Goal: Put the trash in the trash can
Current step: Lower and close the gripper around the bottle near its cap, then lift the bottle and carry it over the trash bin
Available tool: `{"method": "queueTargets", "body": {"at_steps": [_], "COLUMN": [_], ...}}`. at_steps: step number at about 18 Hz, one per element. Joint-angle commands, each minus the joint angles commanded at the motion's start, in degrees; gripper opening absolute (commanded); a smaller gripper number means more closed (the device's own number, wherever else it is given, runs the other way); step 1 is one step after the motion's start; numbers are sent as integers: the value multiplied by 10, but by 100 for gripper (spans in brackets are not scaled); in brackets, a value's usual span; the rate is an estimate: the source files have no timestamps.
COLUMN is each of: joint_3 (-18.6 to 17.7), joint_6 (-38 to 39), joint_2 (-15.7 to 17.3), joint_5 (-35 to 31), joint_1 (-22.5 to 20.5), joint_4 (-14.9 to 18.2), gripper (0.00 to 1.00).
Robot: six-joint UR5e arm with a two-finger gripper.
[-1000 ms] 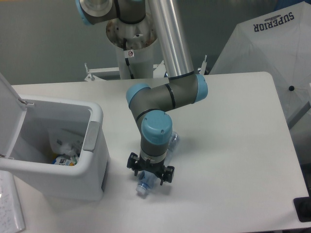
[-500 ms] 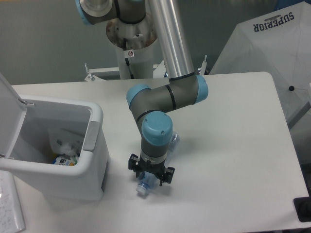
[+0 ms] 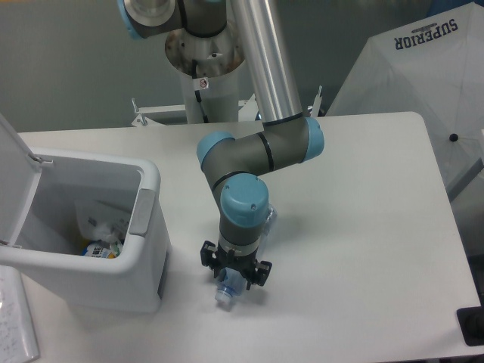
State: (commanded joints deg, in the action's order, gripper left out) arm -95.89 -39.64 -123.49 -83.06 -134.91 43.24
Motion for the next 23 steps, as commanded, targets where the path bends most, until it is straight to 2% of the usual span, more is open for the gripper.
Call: {"method": "queueTargets", "body": {"at_steps": [11,14,20,23], "joint_3": [5,5,6,25], "joint_6": [0,0,-1,-1], "joint_2": [1,1,1,3], "joint_5": [0,0,0,0], "joint_1": [-1,-1,-1,-3], "joint_4": [0,1,1,0], "gripper": [70,63,63,63]}}
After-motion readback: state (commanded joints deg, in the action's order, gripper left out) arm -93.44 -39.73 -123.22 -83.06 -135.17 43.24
